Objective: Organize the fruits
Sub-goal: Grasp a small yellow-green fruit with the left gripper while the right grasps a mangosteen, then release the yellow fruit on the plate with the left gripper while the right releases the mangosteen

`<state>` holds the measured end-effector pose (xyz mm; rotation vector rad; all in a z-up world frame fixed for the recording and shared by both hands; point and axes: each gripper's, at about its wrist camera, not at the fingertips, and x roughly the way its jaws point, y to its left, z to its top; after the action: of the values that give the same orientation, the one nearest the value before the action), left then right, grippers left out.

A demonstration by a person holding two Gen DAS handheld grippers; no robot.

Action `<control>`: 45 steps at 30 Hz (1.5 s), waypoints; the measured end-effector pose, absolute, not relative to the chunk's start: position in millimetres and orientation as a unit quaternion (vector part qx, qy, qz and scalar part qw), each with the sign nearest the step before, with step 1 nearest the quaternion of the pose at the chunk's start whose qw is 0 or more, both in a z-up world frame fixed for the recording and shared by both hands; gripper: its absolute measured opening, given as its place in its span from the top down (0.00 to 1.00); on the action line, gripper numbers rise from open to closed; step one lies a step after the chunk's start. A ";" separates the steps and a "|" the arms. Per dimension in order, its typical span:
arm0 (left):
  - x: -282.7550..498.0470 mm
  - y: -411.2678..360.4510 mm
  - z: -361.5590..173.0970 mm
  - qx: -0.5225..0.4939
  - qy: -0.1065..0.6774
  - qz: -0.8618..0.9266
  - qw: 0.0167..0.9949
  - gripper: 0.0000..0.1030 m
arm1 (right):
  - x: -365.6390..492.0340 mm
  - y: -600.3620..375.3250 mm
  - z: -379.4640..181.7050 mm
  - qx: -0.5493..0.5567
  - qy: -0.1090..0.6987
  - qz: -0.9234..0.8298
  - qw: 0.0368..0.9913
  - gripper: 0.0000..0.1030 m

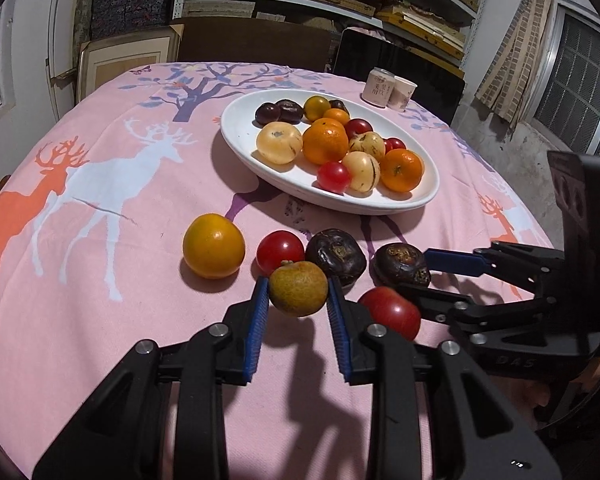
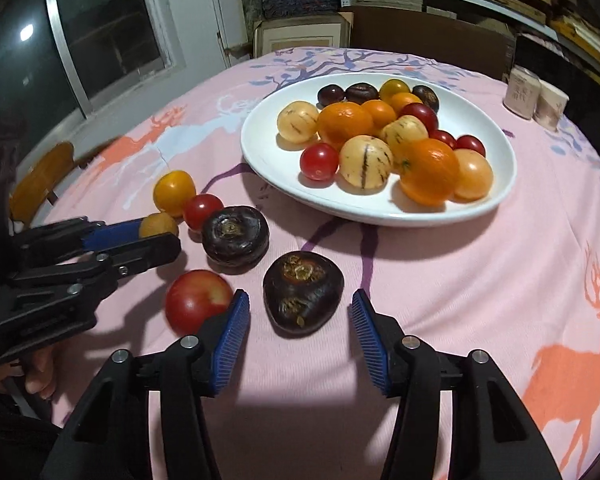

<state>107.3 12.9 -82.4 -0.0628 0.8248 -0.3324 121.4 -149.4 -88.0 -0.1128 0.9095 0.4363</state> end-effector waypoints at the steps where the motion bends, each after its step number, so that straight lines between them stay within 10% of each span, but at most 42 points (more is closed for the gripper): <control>1: 107.5 13.0 -82.3 -0.031 0.399 -0.161 0.902 0.72 | 124.1 -146.8 -87.8 -0.062 0.434 0.203 0.875 0.52; 45: 227.2 -30.7 -9.3 0.036 0.357 -0.169 0.918 0.72 | 208.0 -234.6 2.0 0.062 0.340 0.140 0.928 0.58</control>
<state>227.2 -30.7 -9.3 0.0730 0.7343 -0.3477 208.0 -234.6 2.0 0.1264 0.6959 0.2875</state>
